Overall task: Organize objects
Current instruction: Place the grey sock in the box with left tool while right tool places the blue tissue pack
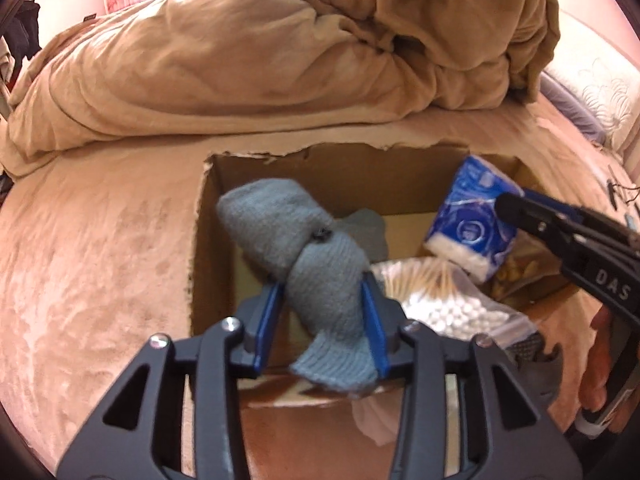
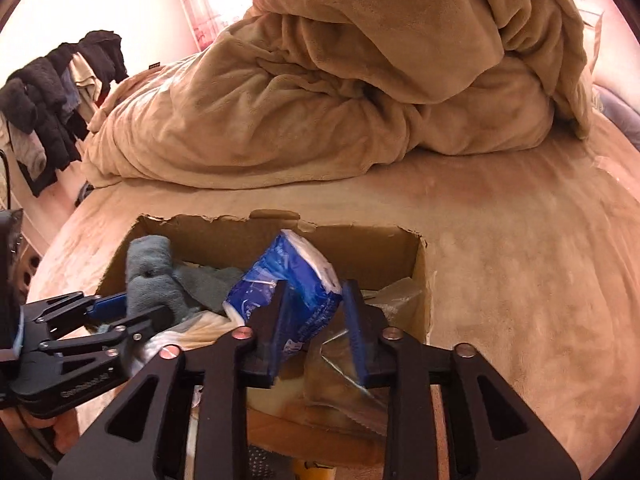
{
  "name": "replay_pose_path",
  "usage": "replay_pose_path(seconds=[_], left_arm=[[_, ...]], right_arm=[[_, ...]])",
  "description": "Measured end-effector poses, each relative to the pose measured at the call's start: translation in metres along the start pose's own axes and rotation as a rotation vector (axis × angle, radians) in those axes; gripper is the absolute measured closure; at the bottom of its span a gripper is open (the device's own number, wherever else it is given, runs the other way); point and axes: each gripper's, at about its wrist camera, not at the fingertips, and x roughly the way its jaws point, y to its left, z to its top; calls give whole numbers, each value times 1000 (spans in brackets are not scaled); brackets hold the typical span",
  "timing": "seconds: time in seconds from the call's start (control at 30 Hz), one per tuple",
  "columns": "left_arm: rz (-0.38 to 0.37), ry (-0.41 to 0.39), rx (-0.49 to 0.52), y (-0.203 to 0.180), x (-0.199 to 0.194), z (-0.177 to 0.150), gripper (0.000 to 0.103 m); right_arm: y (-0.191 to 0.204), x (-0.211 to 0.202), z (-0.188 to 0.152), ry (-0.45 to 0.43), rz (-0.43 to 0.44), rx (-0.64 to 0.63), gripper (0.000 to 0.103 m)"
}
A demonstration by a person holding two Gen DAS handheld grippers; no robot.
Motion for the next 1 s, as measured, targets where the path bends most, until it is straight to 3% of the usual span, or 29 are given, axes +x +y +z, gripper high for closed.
replay_pose_path(seconds=[0.03,0.17,0.4,0.6,1.0], left_arm=[[13,4,-4,-1,0,1,57],[67,7,-26,0,-3,0,46],[99,-7,-52,-2,-17,-5,40],[109,-36,-85,-2,-35,-10,29],[119,-107,-132,0,-76,-27,27]], right_arm=[[1,0,1,-2,-5,-13,60],[2,-2,1,-19,-21,-28,50],[-2,-18,2,-42,26,-4,37],[-10,-35,1,-73,30,16,36],[-14,-69,-10,-123,35,18,34]])
